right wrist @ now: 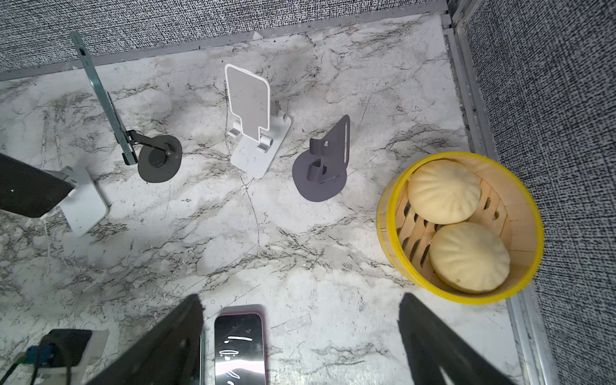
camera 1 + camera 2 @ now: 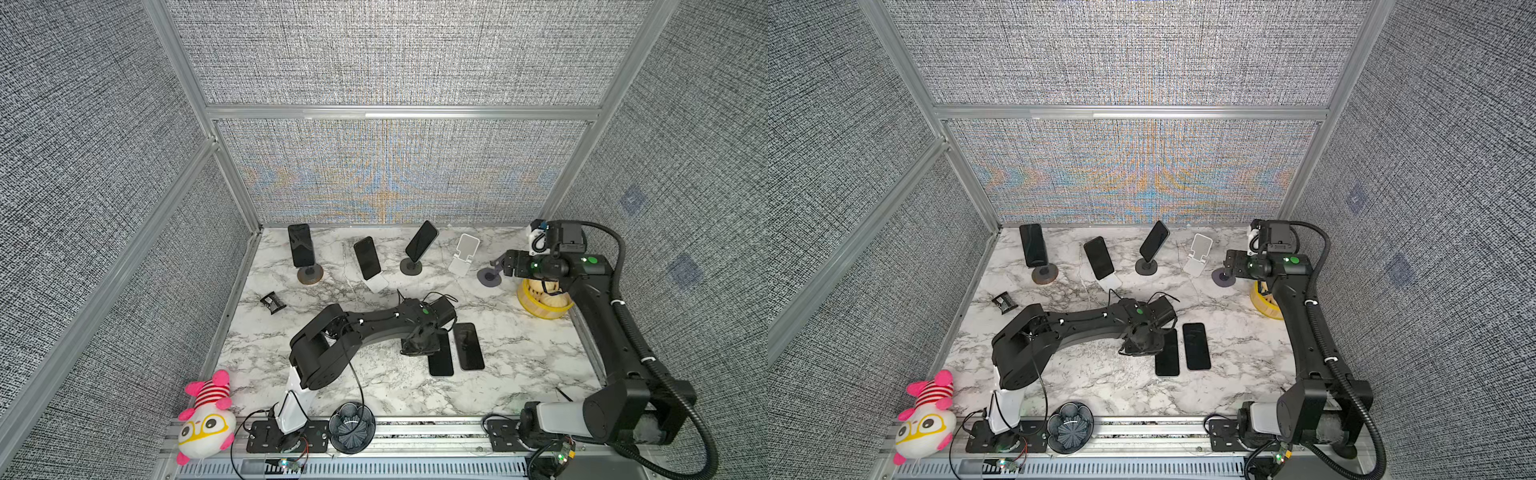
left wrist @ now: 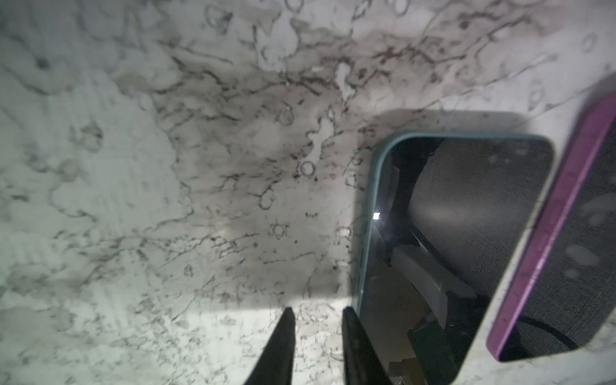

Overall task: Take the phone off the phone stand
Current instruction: 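Lower the teal-edged phone flat beside the purple-edged phone with the left gripper, then open the left gripper and raise it off the teal-edged phone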

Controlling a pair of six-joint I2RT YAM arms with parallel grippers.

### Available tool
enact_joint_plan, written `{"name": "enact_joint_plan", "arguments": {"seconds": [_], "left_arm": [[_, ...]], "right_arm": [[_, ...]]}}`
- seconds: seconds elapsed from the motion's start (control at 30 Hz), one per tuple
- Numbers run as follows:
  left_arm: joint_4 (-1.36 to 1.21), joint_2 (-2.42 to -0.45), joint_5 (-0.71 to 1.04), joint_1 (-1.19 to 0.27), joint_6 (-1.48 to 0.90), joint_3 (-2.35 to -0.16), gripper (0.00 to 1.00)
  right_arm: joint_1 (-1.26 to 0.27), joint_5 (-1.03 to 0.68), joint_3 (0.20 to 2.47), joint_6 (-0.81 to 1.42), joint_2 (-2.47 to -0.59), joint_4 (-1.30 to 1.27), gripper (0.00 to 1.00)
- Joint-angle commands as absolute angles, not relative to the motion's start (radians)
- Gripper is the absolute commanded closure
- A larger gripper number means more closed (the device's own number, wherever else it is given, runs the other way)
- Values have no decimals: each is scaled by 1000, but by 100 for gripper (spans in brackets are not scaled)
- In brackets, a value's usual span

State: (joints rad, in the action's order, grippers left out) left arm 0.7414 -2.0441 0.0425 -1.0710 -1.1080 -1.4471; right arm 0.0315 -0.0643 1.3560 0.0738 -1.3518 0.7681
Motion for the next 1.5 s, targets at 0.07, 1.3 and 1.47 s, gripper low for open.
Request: {"name": "enact_joint_plan", "arguments": {"seconds": [0.07, 1.3, 1.47], "left_arm": [[771, -2062, 62, -1072, -1138, -1457, 89], [742, -2038, 66, -1069, -1087, -1495, 59], [738, -1991, 44, -1044, -1005, -1483, 49]], "right_arm": [[30, -54, 1355, 64, -1341, 776, 8], [30, -67, 1341, 63, -1350, 769, 8], [30, -91, 1344, 68, -1348, 778, 8]]}}
